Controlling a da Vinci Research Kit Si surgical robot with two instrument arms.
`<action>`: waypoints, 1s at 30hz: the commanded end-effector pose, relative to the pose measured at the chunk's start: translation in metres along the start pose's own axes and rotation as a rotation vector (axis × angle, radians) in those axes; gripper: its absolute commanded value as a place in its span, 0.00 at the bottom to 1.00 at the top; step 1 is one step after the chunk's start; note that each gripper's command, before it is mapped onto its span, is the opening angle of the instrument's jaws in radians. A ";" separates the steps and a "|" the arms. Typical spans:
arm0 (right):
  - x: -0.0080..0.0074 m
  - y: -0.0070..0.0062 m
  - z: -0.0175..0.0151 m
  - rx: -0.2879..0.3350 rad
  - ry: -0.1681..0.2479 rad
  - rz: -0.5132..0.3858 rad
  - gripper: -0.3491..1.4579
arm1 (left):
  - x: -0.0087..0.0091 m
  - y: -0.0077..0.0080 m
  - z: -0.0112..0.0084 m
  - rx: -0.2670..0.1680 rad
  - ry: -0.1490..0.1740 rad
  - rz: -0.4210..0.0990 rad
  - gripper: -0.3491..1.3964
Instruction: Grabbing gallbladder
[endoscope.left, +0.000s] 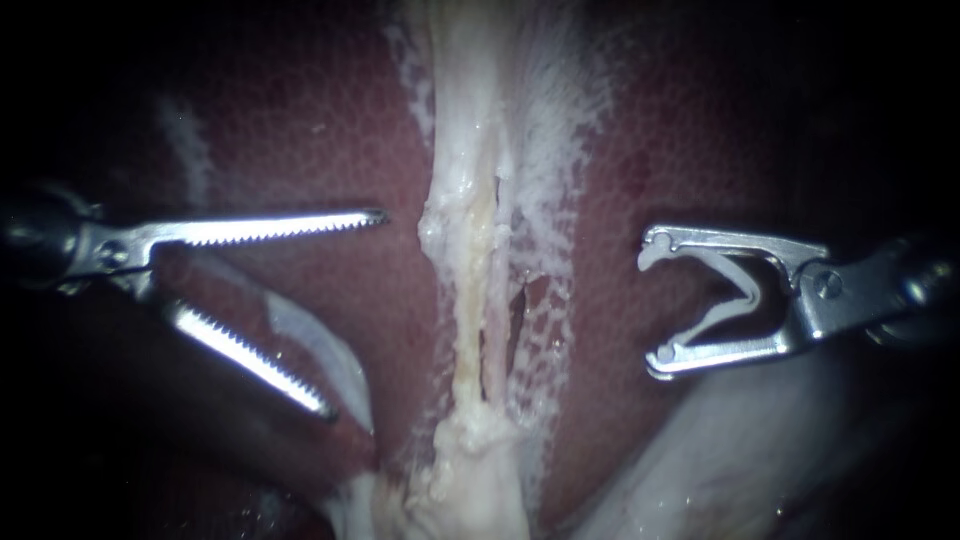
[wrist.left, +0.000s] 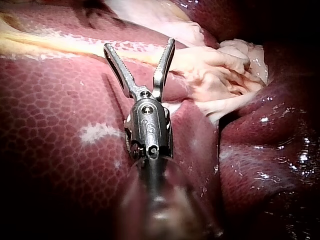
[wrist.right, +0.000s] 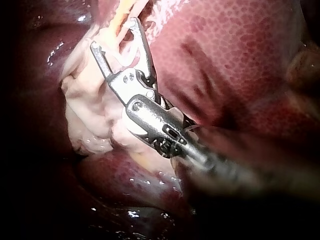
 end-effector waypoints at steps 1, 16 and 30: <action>0.0000 0.0000 0.0000 0.000 0.000 0.000 0.52 | 0.0000 0.0000 0.0000 0.000 0.000 0.000 0.90; 0.0000 0.0000 0.0000 0.000 0.000 0.000 0.52 | 0.0000 0.0007 0.0011 -0.146 0.026 -0.324 0.75; 0.0000 0.0000 0.0000 0.000 0.000 0.000 0.52 | 0.0006 0.0010 0.0043 -0.188 0.061 -0.471 0.63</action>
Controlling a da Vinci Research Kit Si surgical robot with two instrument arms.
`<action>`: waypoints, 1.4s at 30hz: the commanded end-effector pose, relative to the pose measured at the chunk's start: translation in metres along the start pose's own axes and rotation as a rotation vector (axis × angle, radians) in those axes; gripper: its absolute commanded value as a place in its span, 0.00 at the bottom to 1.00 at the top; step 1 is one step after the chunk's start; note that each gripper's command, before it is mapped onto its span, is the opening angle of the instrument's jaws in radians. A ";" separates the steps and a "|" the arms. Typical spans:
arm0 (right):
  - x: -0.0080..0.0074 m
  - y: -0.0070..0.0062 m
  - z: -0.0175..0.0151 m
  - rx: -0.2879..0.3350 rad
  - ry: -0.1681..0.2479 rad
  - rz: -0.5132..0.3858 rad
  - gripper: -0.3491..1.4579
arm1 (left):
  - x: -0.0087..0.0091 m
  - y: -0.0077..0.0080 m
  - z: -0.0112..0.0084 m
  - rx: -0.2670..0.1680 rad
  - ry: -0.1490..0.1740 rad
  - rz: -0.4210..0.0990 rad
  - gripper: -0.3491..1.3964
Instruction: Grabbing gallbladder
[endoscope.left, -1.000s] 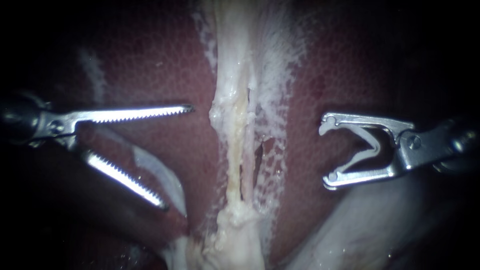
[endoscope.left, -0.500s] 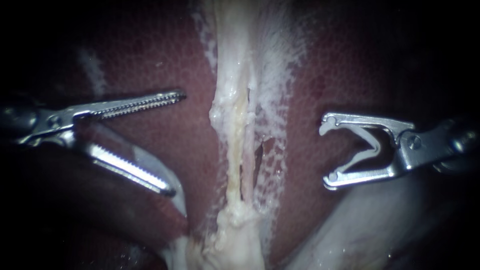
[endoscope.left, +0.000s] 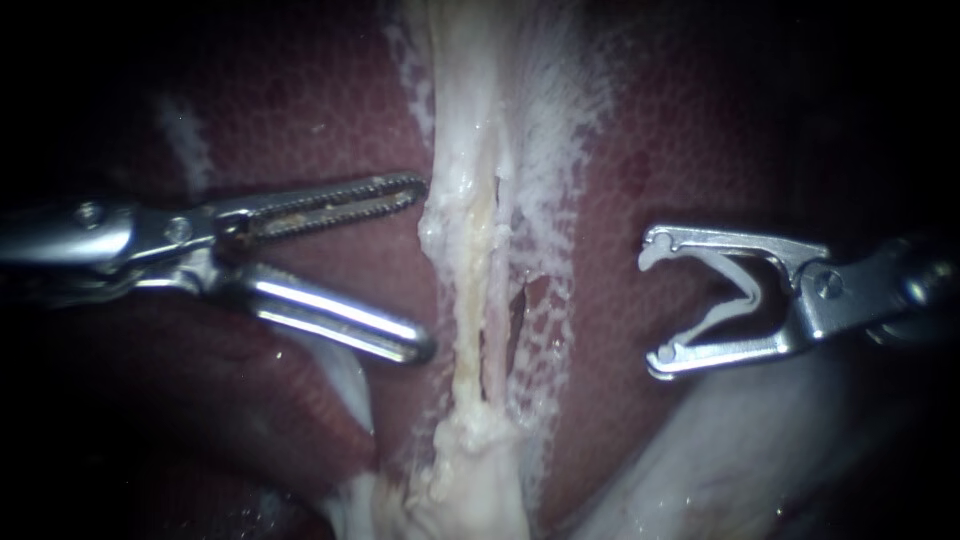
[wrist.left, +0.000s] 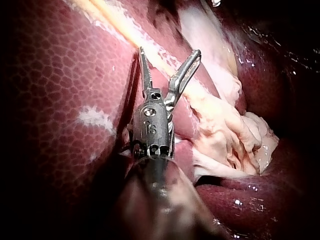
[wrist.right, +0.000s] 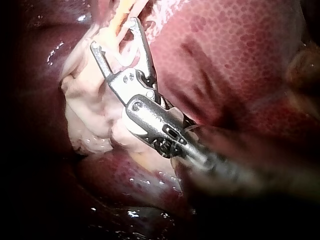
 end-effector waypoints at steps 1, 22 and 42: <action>0.0000 0.0000 0.0000 0.000 0.000 0.000 0.52 | 0.0000 0.0002 0.0001 -0.002 0.002 -0.006 0.63; 0.0000 0.0000 0.0001 0.000 0.000 -0.001 0.52 | 0.0012 0.0027 0.0004 -0.090 0.077 -0.163 0.00; -0.0001 0.0000 0.0001 -0.001 0.000 0.000 0.52 | 0.0013 0.0028 0.0001 -0.111 0.081 -0.178 0.00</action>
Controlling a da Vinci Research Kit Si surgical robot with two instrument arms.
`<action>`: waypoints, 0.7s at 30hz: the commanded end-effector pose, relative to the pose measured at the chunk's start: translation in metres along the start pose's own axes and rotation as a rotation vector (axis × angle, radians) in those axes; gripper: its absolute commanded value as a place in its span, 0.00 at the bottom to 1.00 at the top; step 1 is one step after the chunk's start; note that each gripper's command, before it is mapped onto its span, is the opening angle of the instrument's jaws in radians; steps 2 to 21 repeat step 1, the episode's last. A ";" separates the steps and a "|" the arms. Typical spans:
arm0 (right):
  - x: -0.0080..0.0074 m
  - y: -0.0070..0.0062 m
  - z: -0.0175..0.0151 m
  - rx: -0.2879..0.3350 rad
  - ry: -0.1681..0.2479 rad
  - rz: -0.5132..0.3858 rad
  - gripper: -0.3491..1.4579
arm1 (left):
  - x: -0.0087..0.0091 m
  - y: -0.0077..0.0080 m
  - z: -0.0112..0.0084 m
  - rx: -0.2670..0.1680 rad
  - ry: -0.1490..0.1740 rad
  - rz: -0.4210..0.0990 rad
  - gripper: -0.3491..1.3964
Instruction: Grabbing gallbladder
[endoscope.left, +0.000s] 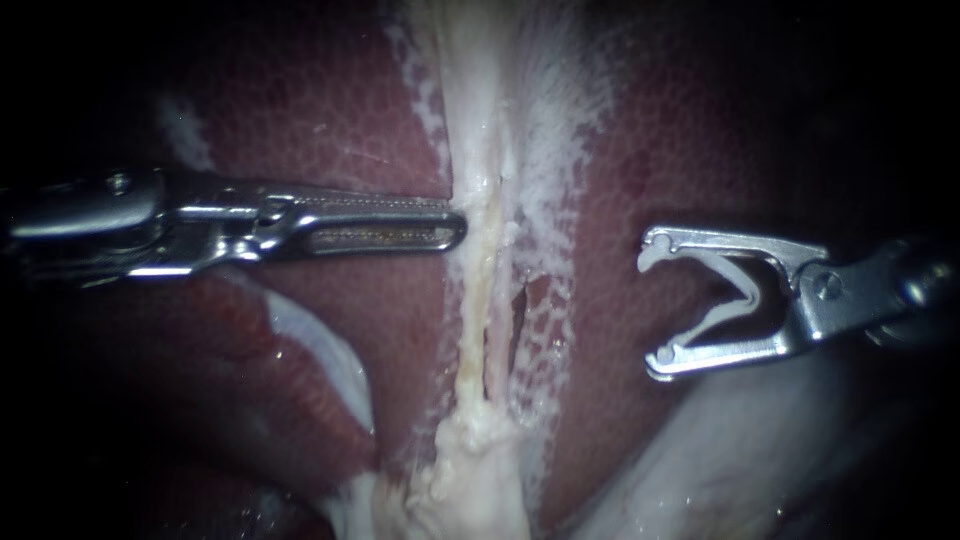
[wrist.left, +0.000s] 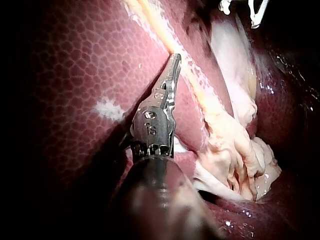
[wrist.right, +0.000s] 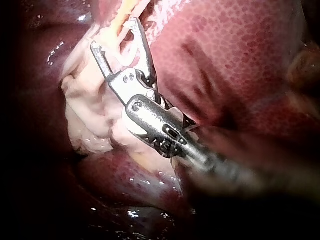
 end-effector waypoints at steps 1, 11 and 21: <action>0.0000 0.0000 0.0000 0.000 0.000 0.000 0.52 | 0.0000 0.0000 0.0000 0.001 0.000 0.000 0.00; 0.0000 0.0000 0.0000 0.000 0.000 0.000 0.52 | 0.0000 0.0000 0.0000 0.001 0.000 0.000 0.00; 0.0000 0.0000 0.0000 0.000 0.000 0.000 0.52 | 0.0000 0.0000 0.0000 0.001 0.000 0.000 0.00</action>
